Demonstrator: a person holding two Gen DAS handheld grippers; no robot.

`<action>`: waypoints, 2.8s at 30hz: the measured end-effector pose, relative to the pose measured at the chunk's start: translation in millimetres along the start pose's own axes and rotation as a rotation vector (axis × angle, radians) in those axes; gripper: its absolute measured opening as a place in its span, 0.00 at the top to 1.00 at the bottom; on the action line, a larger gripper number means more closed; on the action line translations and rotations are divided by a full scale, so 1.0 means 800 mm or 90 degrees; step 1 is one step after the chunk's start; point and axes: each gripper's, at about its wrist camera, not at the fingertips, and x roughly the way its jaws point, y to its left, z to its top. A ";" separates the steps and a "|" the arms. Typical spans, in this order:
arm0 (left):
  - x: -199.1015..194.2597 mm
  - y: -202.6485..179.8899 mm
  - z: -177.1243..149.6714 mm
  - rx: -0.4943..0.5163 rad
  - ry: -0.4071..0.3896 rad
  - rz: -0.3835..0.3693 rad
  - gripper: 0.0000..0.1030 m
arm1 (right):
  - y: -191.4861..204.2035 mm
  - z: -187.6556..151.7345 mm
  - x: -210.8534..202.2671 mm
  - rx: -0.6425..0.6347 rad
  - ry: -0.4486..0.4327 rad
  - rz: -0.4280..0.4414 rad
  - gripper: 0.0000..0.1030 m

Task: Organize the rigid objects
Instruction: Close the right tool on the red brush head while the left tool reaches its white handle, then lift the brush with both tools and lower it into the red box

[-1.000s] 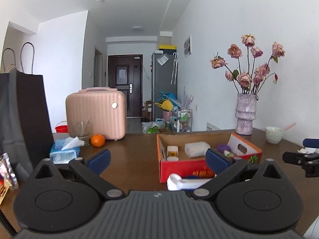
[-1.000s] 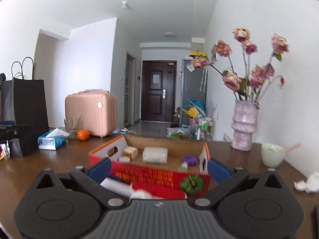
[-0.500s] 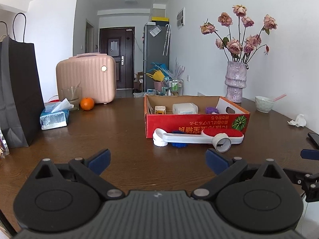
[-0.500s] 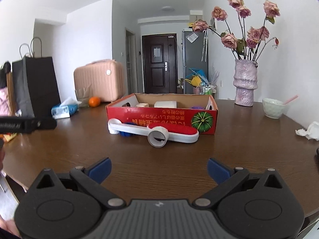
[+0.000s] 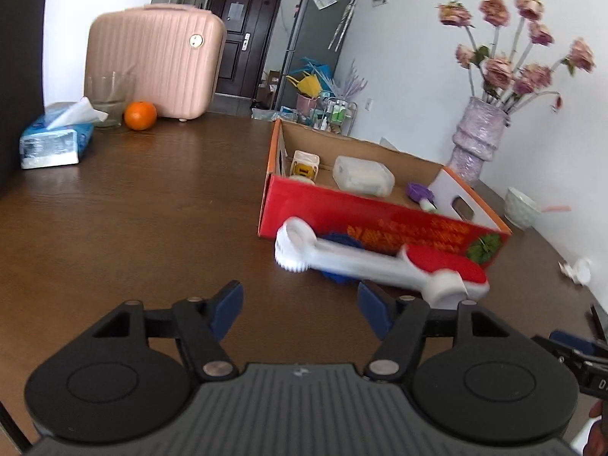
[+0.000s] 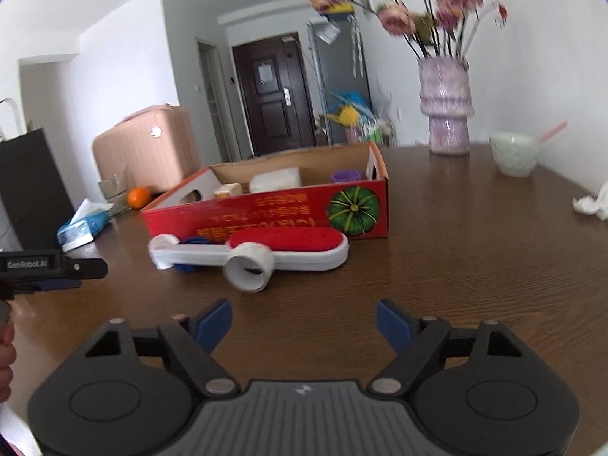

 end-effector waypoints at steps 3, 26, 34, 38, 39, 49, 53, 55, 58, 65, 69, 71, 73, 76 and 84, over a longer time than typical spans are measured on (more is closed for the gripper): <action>0.034 0.005 0.019 -0.022 0.009 -0.002 0.44 | -0.015 0.018 0.029 0.028 0.008 0.004 0.28; 0.070 0.034 0.023 -0.197 0.114 -0.097 0.58 | -0.071 0.058 0.157 0.184 0.068 0.093 0.59; 0.068 0.028 0.012 -0.186 0.119 -0.089 0.69 | -0.069 0.055 0.150 0.156 0.057 0.089 0.59; 0.064 0.025 0.010 -0.171 0.113 -0.091 0.73 | -0.073 0.053 0.149 0.156 0.053 0.099 0.58; 0.064 0.025 0.010 -0.167 0.108 -0.089 0.74 | -0.073 0.053 0.149 0.156 0.052 0.100 0.58; 0.074 0.028 0.008 -0.166 0.094 -0.079 0.83 | -0.073 0.050 0.146 0.154 0.045 0.101 0.58; 0.069 0.024 0.005 -0.154 0.083 -0.074 0.84 | -0.069 0.049 0.143 0.147 0.042 0.092 0.59; 0.064 0.022 0.006 -0.160 0.071 -0.071 0.85 | -0.066 0.051 0.141 0.140 0.043 0.086 0.59; 0.049 0.006 0.012 -0.131 0.020 -0.052 0.84 | -0.061 0.051 0.132 0.131 0.008 0.089 0.60; -0.027 -0.009 0.024 -0.094 -0.067 -0.083 0.84 | -0.050 0.077 0.063 0.109 -0.068 0.115 0.60; -0.066 -0.011 0.006 -0.092 -0.082 -0.084 0.84 | -0.031 0.068 0.015 0.094 -0.086 0.104 0.60; -0.083 -0.009 -0.002 -0.089 -0.084 -0.086 0.84 | -0.023 0.057 -0.009 0.096 -0.088 0.101 0.60; -0.103 -0.010 -0.010 -0.087 -0.089 -0.089 0.84 | -0.019 0.047 -0.028 0.099 -0.087 0.101 0.60; -0.132 -0.011 -0.025 -0.078 -0.106 -0.085 0.84 | -0.014 0.031 -0.056 0.105 -0.090 0.107 0.60; -0.184 -0.005 -0.064 -0.066 -0.133 -0.090 0.85 | 0.007 0.000 -0.111 0.103 -0.105 0.098 0.60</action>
